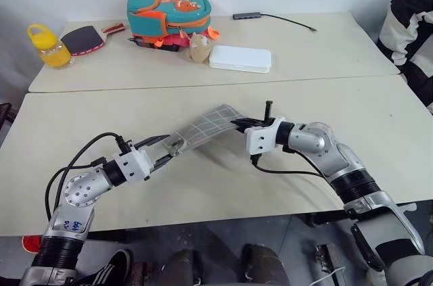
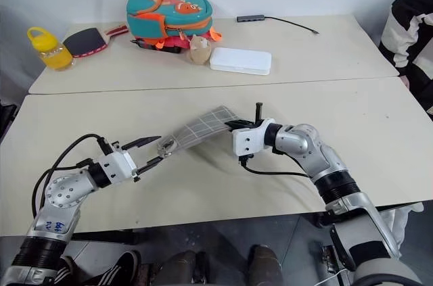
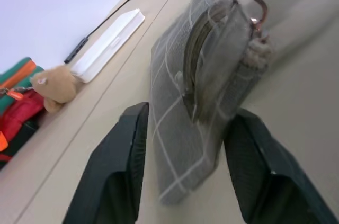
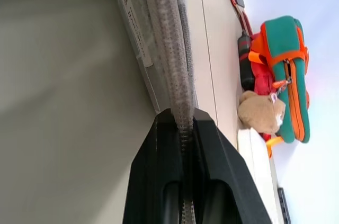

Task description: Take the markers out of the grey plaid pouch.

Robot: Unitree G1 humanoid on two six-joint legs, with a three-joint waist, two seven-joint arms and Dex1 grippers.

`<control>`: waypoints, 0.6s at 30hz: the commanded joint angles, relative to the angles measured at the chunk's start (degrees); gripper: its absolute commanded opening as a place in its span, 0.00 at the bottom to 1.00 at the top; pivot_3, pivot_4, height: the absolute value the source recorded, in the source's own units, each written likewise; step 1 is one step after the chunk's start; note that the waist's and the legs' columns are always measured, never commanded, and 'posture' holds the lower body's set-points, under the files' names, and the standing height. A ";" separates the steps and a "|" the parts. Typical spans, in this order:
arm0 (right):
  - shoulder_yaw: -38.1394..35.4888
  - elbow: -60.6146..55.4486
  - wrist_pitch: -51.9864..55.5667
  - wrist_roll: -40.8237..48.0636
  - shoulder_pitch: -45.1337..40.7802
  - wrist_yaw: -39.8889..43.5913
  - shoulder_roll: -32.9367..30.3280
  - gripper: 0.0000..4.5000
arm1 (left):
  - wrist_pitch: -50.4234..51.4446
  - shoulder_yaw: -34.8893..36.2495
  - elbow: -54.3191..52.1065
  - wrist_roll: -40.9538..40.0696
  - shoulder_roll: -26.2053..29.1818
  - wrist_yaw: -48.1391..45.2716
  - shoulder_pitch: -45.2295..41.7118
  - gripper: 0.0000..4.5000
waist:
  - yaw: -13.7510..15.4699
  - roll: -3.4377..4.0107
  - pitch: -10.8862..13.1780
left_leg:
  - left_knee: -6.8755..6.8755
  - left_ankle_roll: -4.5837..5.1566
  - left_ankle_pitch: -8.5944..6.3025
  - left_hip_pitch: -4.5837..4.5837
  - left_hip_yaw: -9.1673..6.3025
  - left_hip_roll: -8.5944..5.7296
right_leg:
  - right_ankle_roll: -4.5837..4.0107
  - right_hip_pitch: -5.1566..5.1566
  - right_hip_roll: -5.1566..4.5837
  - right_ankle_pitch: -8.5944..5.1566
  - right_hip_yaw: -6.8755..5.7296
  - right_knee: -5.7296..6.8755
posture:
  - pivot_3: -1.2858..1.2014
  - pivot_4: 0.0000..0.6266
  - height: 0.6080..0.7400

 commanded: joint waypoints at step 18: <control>-1.59 -3.66 1.24 4.24 0.19 0.73 -0.02 0.00 | -3.56 -1.54 4.36 4.36 -2.77 2.82 -1.44 0.32 | 0.05 0.00 0.00 | 0.01 0.00 0.00 0.00 0.00 0.01 | 0.00 0.00 0.00 0.00 0.00 0.01 | 0.52 0.24 1.00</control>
